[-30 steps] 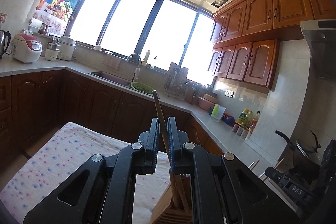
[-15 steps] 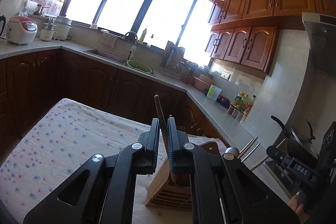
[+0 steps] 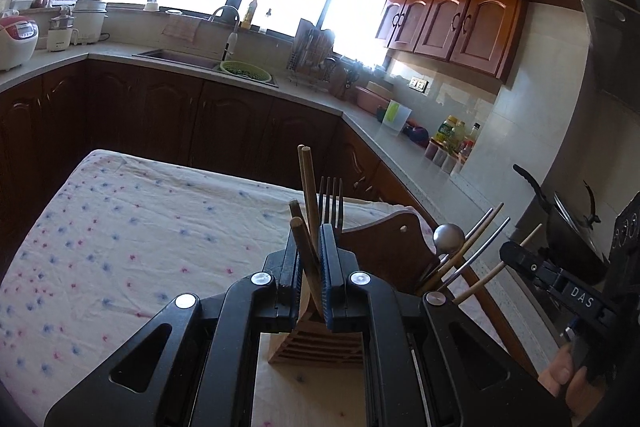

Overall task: Organize utensils
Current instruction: 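Carry both wooden chopsticks to the holder and lower them into it, then open both tools and pull them back from the holder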

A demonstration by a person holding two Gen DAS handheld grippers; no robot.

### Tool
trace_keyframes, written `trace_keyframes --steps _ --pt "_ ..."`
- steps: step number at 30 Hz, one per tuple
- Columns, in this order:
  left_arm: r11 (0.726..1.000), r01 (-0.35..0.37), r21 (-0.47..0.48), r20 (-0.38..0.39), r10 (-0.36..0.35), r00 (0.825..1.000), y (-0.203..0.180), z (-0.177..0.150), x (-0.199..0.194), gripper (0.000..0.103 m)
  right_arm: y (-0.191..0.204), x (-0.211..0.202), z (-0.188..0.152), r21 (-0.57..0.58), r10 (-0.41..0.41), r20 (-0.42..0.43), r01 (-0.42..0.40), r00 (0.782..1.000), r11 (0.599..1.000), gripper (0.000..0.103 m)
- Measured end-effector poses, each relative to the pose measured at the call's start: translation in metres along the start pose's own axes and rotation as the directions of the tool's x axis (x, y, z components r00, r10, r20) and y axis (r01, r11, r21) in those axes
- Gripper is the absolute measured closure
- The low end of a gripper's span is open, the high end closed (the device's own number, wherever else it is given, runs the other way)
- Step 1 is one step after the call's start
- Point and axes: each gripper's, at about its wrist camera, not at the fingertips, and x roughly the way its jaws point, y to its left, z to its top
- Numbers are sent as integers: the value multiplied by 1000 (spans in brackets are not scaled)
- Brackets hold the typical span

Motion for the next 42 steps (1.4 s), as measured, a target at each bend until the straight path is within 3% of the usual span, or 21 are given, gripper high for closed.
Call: trace_keyframes --steps 7,9,11,14,16,20,21,24,29,33,39,42 --pt "1000 3 17 -3 -3 1000 -4 4 -4 96 -1 0 0 12 8 -1 -8 1000 1000 93" --pt "1000 16 21 6 -16 1000 -5 6 -11 92 0 -3 1 15 12 12 -12 1000 1000 91" --pt "999 23 23 21 -23 1000 -7 8 -21 68 1 -9 2 25 21 24 -22 999 999 85" --pt "1000 24 16 62 -25 998 -10 9 -43 41 -1 -23 3 47 30 61 -33 998 998 60" --pt "1000 14 15 85 -15 996 -10 8 -58 32 -3 -33 4 58 32 82 -37 996 998 58" --pt "1000 -29 3 98 29 995 -3 -4 -86 7 -9 -56 -3 82 32 121 -42 992 996 33" --pt "999 -42 0 95 42 995 -1 -9 -92 6 -10 -61 -6 83 30 131 -42 991 996 24" --pt "996 -88 1 58 88 994 8 -30 -106 1 -11 -75 -23 84 41 139 -53 989 995 12" --pt "988 -157 18 -28 157 987 21 -70 -125 0 -15 -86 -61 109 51 83 -60 995 992 7" --pt "974 -225 27 -95 227 969 28 -102 -138 0 -15 -97 -96 111 44 37 -48 998 993 7" --pt "920 -384 75 -79 389 918 34 -138 -159 0 -11 -116 -140 78 27 -2 -27 1000 997 6" --pt "919 -391 54 -41 394 918 38 -148 -172 0 -10 -126 -151 56 6 13 -7 1000 998 5"
